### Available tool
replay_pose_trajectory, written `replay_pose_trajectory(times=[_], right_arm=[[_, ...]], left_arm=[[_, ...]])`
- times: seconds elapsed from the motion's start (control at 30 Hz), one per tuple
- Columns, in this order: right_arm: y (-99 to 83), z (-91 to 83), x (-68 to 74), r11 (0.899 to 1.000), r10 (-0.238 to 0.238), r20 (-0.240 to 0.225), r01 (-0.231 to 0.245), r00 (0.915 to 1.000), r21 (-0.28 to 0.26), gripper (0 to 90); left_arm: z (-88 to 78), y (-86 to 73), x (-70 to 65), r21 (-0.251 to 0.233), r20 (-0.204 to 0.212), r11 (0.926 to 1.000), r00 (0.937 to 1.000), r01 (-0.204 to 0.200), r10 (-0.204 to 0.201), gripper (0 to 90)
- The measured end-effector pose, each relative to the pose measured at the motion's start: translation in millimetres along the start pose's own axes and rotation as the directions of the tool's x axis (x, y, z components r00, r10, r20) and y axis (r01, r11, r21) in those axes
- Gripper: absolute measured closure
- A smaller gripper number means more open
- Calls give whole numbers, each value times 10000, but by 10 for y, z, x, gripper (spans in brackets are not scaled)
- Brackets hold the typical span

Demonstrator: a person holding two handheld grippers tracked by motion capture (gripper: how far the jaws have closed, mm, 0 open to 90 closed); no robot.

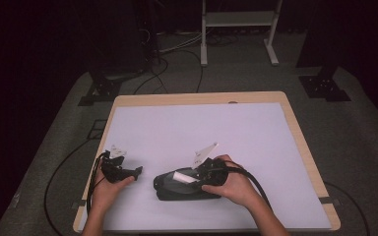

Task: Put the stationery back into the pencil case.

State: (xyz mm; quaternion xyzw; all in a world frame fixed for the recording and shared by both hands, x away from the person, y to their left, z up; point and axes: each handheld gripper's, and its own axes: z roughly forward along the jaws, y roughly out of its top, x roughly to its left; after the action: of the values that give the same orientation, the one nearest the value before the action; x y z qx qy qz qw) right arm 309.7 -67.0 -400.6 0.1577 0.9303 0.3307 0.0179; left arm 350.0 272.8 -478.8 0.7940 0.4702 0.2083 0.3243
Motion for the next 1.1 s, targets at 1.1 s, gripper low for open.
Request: replay_pose_trajectory(times=[1.1], right_arm=[[2, -81, -3, 9994, -30, 33, 31, 10000, -340, 668]], left_arm=[[2, 2, 2, 15, 11, 10000, 10000, 12, -12, 16]])
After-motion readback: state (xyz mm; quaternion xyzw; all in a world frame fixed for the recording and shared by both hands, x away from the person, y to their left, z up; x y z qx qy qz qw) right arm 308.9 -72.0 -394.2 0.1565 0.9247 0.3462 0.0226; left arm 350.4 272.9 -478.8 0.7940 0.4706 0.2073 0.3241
